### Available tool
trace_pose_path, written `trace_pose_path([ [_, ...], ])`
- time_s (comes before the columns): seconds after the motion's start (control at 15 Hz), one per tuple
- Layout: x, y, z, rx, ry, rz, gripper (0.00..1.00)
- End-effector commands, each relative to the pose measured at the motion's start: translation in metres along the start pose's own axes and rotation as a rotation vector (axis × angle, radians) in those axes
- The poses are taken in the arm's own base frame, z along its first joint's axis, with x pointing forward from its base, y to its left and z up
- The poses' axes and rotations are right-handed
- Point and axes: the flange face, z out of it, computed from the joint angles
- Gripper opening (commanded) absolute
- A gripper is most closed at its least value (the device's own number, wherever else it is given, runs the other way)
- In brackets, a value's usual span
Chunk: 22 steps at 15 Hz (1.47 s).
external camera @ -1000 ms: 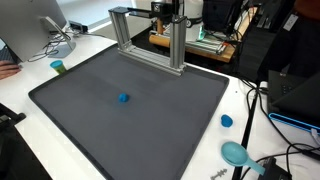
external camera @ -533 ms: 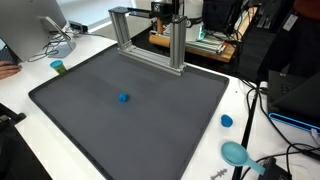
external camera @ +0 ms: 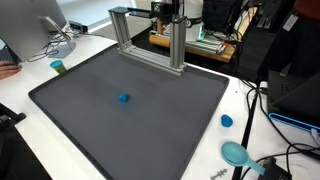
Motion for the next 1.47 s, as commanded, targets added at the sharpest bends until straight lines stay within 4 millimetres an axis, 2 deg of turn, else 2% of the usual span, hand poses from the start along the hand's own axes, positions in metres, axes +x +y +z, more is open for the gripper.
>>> trace_pose_path([
  [0.0, 0.000, 0.000, -0.001, 0.000, -0.001, 0.000, 1.00],
  [0.4, 0.002, -0.022, 0.009, 0.051, -0.184, 0.023, 1.00],
  [0.6, 0.009, -0.032, 0.008, 0.132, -0.171, 0.061, 1.00],
  [0.8, 0.018, -0.028, 0.002, 0.161, -0.160, 0.090, 1.00],
  [1.0, 0.028, -0.021, 0.007, 0.160, -0.145, 0.109, 1.00],
  [1.4, 0.046, -0.011, 0.026, 0.146, -0.101, 0.104, 1.00],
])
